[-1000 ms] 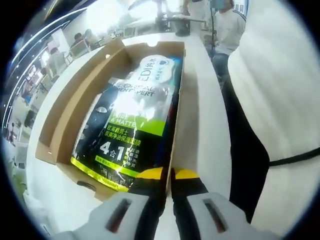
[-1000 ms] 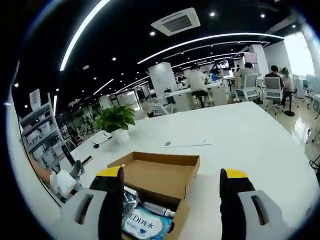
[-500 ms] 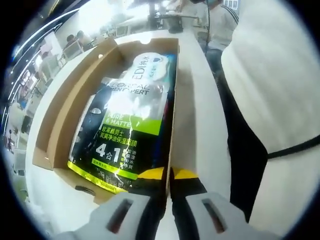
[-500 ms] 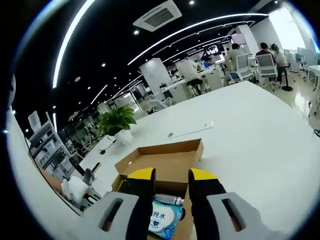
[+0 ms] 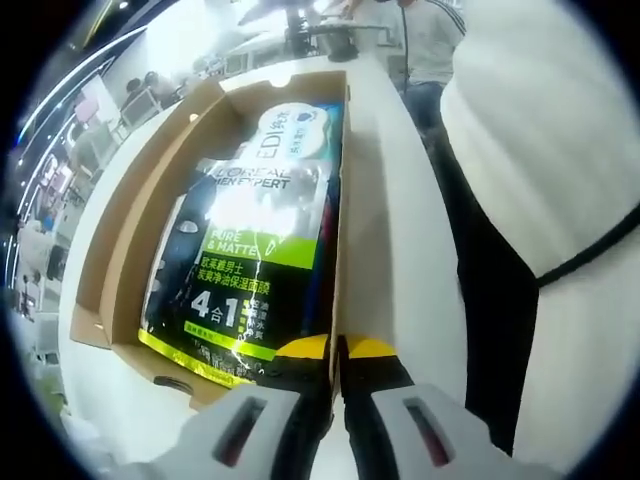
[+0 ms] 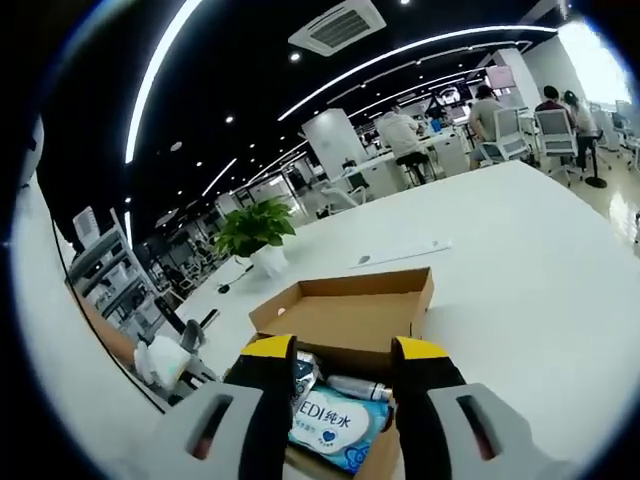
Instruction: Operate the shoe box by opening the lid, removing the specified soft item, and placing it in the target area until the item is outside and the box remains undamaged.
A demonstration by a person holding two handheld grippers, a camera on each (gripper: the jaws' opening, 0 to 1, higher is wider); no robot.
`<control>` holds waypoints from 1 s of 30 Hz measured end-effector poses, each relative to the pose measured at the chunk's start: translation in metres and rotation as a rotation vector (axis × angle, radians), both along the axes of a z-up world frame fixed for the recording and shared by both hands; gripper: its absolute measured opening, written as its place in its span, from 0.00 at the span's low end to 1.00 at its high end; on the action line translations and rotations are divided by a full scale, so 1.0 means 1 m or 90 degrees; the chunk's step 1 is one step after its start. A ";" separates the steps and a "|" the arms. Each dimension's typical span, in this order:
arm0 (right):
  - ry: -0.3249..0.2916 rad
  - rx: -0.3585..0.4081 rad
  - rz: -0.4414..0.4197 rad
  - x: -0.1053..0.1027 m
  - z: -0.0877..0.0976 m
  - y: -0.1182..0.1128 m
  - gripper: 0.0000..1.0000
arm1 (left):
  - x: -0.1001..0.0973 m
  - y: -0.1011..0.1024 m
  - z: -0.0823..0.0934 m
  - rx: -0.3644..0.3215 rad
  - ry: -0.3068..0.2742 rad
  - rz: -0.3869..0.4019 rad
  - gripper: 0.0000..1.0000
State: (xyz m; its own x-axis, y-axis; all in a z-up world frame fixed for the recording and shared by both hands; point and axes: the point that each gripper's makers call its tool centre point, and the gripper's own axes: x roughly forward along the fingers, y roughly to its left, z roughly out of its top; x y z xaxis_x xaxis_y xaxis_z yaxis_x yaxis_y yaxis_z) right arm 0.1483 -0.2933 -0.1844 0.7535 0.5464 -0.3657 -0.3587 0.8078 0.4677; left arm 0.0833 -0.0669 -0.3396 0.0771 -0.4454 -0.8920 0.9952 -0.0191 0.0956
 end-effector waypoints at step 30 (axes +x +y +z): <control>0.073 0.031 0.063 -0.011 -0.044 0.023 0.37 | 0.002 0.001 -0.003 0.005 -0.002 0.004 0.03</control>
